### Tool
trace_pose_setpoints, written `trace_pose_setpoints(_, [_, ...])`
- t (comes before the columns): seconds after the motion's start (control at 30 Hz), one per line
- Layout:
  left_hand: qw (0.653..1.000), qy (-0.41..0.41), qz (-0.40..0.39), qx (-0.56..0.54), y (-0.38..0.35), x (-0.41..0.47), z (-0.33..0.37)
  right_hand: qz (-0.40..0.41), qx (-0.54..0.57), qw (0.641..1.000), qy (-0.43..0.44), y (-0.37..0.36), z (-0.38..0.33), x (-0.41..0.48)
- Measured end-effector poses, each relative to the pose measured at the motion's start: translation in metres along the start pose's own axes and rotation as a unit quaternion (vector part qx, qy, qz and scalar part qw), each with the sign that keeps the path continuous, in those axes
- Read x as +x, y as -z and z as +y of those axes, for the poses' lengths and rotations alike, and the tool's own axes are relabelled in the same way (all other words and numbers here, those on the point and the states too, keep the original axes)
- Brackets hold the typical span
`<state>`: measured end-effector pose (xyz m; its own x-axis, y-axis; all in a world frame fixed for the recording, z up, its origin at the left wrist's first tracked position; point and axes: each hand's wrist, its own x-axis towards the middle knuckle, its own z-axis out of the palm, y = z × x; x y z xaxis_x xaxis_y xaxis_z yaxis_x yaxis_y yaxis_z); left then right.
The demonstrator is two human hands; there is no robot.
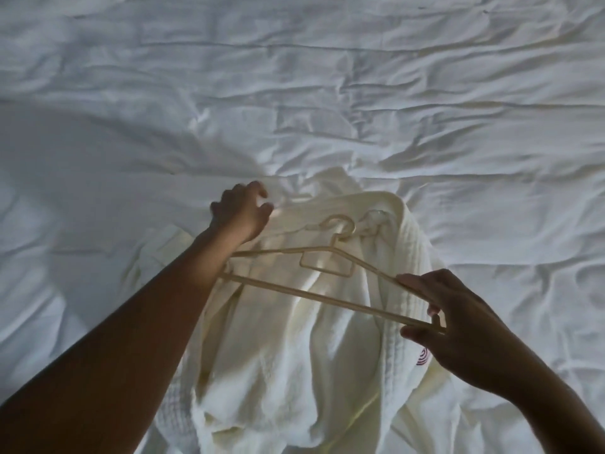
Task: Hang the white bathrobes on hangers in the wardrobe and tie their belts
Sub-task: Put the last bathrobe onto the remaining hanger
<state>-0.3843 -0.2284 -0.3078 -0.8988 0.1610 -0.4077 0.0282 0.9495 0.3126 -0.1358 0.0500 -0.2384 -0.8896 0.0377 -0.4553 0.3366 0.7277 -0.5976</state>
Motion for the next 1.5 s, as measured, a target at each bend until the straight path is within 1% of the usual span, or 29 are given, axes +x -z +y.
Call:
trace_pose_setpoints(0.03, [0.997, 0.067, -0.031, 0.022, 0.0, 0.001, -0.016, -0.017, 0.016, 1.0, -0.002, 0.0, 0.0, -0.002])
trace_pose_setpoints(0.07, [0.992, 0.115, -0.053, 0.022, 0.0, 0.001, -0.033, -0.033, 0.029, 0.999, -0.007, -0.001, -0.001, -0.003])
trace_pose_setpoints(0.1, [0.988, 0.136, -0.066, 0.009, 0.001, -0.003, -0.049, -0.047, 0.038, 0.998, -0.012, -0.004, -0.001, -0.004])
trace_pose_setpoints(0.13, [0.988, 0.137, -0.071, -0.005, 0.002, -0.007, -0.063, -0.052, 0.04, 0.998, -0.015, -0.008, -0.001, -0.003])
trace_pose_setpoints(0.23, [0.993, 0.095, -0.068, -0.022, 0.009, -0.021, -0.086, -0.043, 0.032, 0.998, -0.029, -0.02, -0.003, 0.003])
trace_pose_setpoints(0.33, [0.994, 0.072, -0.023, -0.078, 0.017, -0.028, -0.088, -0.012, 0.039, 0.998, -0.046, -0.028, -0.007, 0.01])
trace_pose_setpoints(0.4, [0.992, 0.084, -0.003, -0.099, 0.019, -0.028, -0.088, 0.026, 0.038, 0.998, -0.042, -0.034, -0.008, 0.015])
trace_pose_setpoints(0.47, [0.987, 0.103, -0.002, -0.12, 0.02, -0.029, -0.091, 0.055, 0.042, 0.997, -0.032, -0.038, -0.01, 0.019])
trace_pose_setpoints(0.6, [0.966, 0.134, 0.024, -0.219, 0.022, -0.034, -0.1, 0.072, 0.038, 0.996, -0.027, -0.043, -0.006, 0.034])
trace_pose_setpoints(0.67, [0.967, 0.133, 0.066, -0.206, 0.023, -0.037, -0.102, 0.083, 0.023, 0.996, -0.036, -0.042, 0.0, 0.046])
trace_pose_setpoints(0.7, [0.971, 0.124, 0.099, -0.178, 0.025, -0.038, -0.102, 0.093, 0.018, 0.995, -0.043, -0.04, 0.002, 0.051])
trace_pose_setpoints(0.77, [0.975, 0.077, 0.163, -0.133, 0.028, -0.042, -0.099, 0.109, 0.018, 0.993, -0.046, -0.036, 0.006, 0.06])
trace_pose_setpoints(0.87, [0.961, -0.017, 0.239, -0.139, 0.033, -0.053, -0.079, 0.106, 0.017, 0.994, 0.004, -0.033, 0.003, 0.073])
trace_pose_setpoints(0.93, [0.948, -0.063, 0.271, -0.155, 0.035, -0.061, -0.062, 0.094, 0.011, 0.995, 0.037, -0.029, -0.003, 0.081])
trace_pose_setpoints(1.0, [0.946, -0.084, 0.281, -0.136, 0.035, -0.061, -0.055, 0.098, 0.007, 0.994, 0.039, -0.023, -0.006, 0.083])
trace_pose_setpoints(1.1, [0.96, -0.084, 0.264, -0.03, 0.029, -0.054, -0.06, 0.102, -0.004, 0.995, 0.011, -0.016, 0.001, 0.072])
trace_pose_setpoints(1.17, [0.962, -0.097, 0.256, 0.019, 0.025, -0.051, -0.056, 0.075, -0.016, 0.997, 0.009, -0.014, 0.006, 0.06])
trace_pose_setpoints(1.23, [0.967, -0.115, 0.228, -0.001, 0.021, -0.045, -0.045, 0.033, -0.001, 0.999, 0.005, -0.012, 0.011, 0.049])
trace_pose_setpoints(1.3, [0.976, -0.128, 0.171, -0.043, 0.018, -0.037, -0.033, -0.017, 0.022, 1.0, 0.01, -0.01, 0.015, 0.04])
trace_pose_setpoints(1.37, [0.982, -0.143, 0.115, -0.053, 0.013, -0.027, -0.024, -0.049, 0.031, 0.998, 0.021, -0.009, 0.016, 0.037])
trace_pose_setpoints(1.5, [0.984, -0.171, 0.035, -0.041, -0.004, -0.007, 0.007, -0.06, 0.025, 0.998, 0.026, -0.009, 0.013, 0.049])
